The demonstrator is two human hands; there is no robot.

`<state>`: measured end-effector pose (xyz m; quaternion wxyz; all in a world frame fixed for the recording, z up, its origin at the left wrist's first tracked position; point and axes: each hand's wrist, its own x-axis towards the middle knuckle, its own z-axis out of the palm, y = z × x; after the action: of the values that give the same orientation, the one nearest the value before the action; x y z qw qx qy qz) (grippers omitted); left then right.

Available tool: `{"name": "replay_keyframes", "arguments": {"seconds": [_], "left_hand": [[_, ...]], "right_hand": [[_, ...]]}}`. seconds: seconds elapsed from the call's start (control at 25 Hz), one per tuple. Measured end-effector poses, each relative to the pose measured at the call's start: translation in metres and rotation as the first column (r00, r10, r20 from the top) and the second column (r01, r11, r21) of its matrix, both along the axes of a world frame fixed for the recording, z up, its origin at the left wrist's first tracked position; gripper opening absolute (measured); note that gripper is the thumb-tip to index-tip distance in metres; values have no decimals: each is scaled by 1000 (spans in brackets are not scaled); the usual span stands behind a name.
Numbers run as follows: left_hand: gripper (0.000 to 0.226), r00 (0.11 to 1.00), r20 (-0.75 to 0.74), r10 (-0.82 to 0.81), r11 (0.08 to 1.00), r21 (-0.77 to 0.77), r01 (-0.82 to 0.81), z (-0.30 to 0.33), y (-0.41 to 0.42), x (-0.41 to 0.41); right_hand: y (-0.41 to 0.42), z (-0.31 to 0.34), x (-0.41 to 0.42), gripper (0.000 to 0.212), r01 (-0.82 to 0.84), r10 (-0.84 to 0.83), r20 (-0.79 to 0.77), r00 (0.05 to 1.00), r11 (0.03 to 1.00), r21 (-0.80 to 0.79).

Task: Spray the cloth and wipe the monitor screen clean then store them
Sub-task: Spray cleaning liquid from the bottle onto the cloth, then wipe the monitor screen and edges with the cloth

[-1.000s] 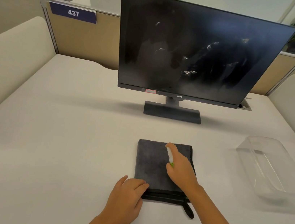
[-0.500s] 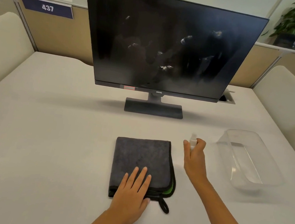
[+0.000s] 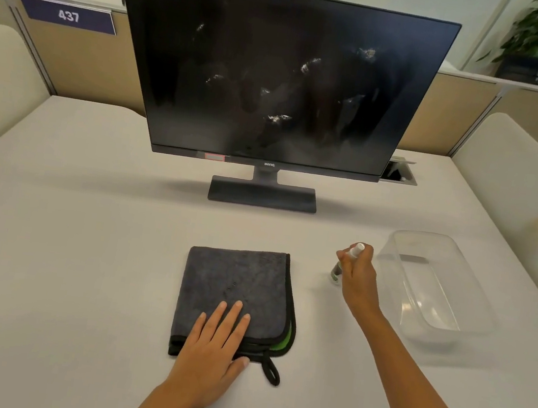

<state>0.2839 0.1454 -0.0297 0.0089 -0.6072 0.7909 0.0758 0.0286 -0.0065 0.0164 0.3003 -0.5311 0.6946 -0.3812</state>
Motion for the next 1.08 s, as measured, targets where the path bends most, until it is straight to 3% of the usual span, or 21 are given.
{"name": "replay_keyframes", "arguments": {"seconds": [0.08, 0.28, 0.36, 0.44, 0.56, 0.64, 0.72, 0.84, 0.96, 1.08], "left_hand": [[64, 1000, -14, 5, 999, 37, -4, -1, 1, -2], [63, 1000, -19, 11, 998, 58, -9, 4, 0, -7], [65, 999, -40, 15, 999, 38, -14, 0, -4, -6], [60, 971, -227, 67, 994, 96, -47, -2, -11, -2], [35, 812, -536, 230, 963, 8, -268, 8, -20, 10], [30, 735, -562, 380, 876, -36, -481, 16, -29, 22], [34, 622, -565, 542, 789, 90, -607, 20, -41, 33], [43, 424, -614, 666, 709, 343, -617, 26, -58, 44], [45, 277, -609, 744, 631, 501, -593, 28, -71, 51], [31, 228, -610, 759, 630, 600, -492, 30, -79, 53]], "right_hand": [[-1, 0, -1, 22, -29, 28, 3, 1000, 1000, 12], [6, 2, -6, 54, -24, 29, 68, 997, 997, -78], [12, 6, -4, 53, 57, -49, 54, 997, 984, -170], [24, 8, 3, 42, 151, -157, 9, 988, 934, -323], [43, 0, 22, 21, 34, -95, -92, 991, 857, -515], [56, -11, 39, 9, -217, 123, -229, 966, 865, -453], [64, -25, 57, 8, -456, 337, -382, 860, 843, -283], [68, -48, 79, 19, -557, 440, -496, 749, 824, -109], [67, -55, 89, 21, -497, 382, -517, 766, 862, -99], [71, -58, 88, 16, -472, 361, -504, 785, 875, -109]]}}
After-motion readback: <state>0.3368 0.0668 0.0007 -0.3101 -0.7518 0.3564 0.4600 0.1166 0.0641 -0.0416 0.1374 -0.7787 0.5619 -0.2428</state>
